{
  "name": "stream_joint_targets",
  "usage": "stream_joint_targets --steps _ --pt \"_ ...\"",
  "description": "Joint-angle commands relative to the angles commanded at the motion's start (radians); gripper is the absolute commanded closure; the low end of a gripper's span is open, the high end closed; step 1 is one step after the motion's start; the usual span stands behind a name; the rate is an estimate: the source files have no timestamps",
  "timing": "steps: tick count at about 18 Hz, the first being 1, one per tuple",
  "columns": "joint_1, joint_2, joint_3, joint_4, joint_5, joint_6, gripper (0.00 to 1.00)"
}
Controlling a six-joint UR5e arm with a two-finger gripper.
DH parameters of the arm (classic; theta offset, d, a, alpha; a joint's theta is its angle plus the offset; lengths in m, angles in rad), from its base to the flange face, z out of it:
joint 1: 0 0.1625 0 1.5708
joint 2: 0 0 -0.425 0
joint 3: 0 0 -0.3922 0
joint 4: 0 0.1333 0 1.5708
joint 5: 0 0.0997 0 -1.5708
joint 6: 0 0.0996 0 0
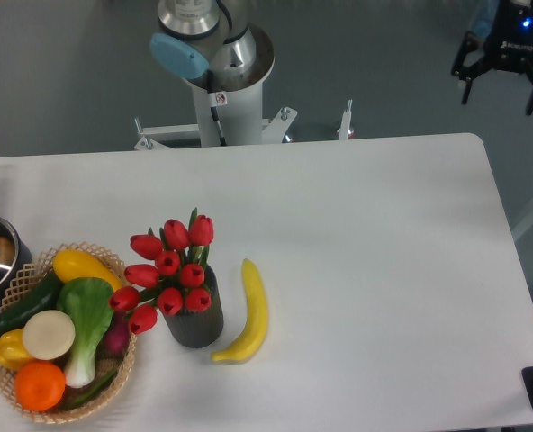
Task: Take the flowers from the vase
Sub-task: 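Move the open gripper down toward the red tulips in the vase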
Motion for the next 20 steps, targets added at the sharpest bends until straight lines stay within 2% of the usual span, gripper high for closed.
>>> stream_joint_targets --steps 5,12,16,20 --pt "-0.006 0.003 0.000 -0.003 0.008 0.003 0.00" --pt "-0.005 0.014 -0.046 -0.003 -0.066 -0.002 0.00" --pt "-0.005 0.022 -0.100 -0.003 -0.133 0.000 0.00" --pt "-0.035 0.042 -0.175 -0.002 -0.138 0.000 0.00"
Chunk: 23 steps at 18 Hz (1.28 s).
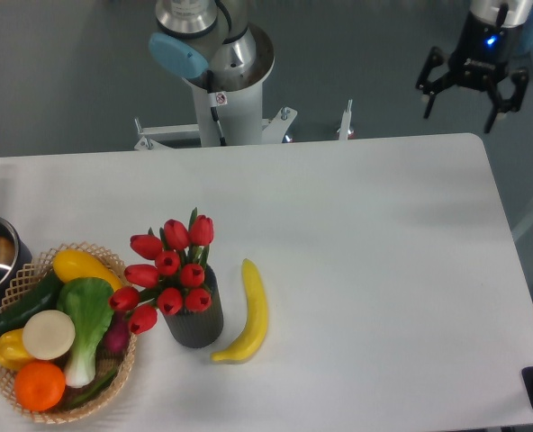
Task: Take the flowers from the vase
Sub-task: 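Move the open gripper down toward the red tulips in the vase, then lower the open gripper around the tulip stems above the vase rim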
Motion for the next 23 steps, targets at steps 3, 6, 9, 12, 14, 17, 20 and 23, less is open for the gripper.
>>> stream_joint_targets --steps 3,6,9,12,14,17,20,23 --pt "-0.031 0.006 -0.034 0.000 -0.020 0.002 0.00" --pt "-0.054 0.005 -0.057 0.000 -0.166 0.002 0.00" --pt "-0.072 0.000 -0.078 0.002 -0.271 0.003 0.00" --pt "-0.124 -0.005 -0.100 0.005 -0.296 0.003 0.00" --pt "-0.164 -0.008 -0.103 0.005 -0.298 0.005 0.00" --pt "-0.210 -0.014 -0.104 0.030 -0.327 0.008 0.00" --pt "-0.242 -0.038 -0.137 0.127 -0.428 0.008 0.00" --pt "-0.276 -0.061 -0.164 0.214 -0.512 0.009 0.00"
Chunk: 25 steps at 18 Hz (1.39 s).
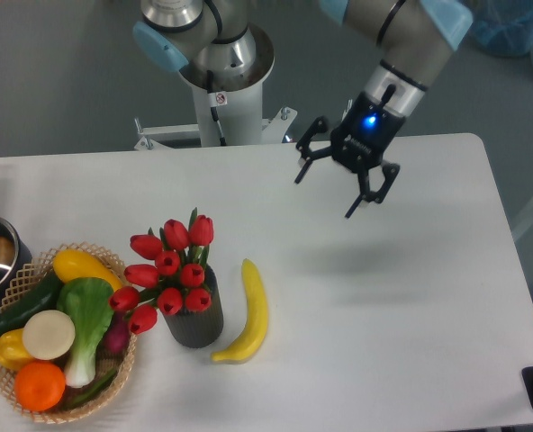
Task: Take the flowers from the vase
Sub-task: 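Lower the open gripper around the tulip stems above the vase rim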
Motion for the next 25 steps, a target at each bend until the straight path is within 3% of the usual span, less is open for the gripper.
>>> stream_joint_targets --steps 5,12,16,25 --pt "-0.043 -0.017 -0.011 0.023 -0.134 0.000 0.00" --pt "-0.127 -0.043 -0.015 0.045 -0.137 0.000 0.00" --pt "-0.172 -0.081 -0.006 0.092 -0.143 -0.008 0.00" --pt "-0.201 -0.118 0.014 0.115 -0.176 -0.008 0.00"
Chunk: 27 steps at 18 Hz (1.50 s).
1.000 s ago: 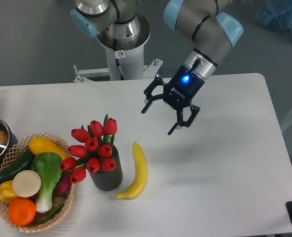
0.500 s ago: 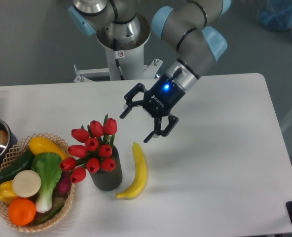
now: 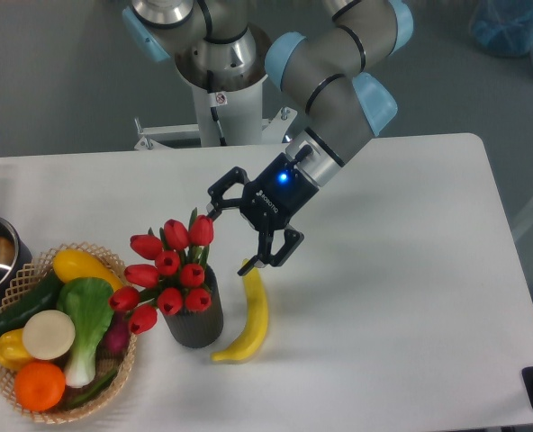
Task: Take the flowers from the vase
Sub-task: 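Lower the open gripper around the tulip stems above the vase rim, then close the gripper on the tulip stems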
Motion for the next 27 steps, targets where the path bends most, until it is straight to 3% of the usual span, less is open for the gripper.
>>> stream_joint_targets --steps 3,27 --pt "-0.029 -0.029 0.002 0.054 -0.002 -0.003 0.00" --pt "-0.086 -0.072 0.014 0.060 -0.052 -0.038 0.00"
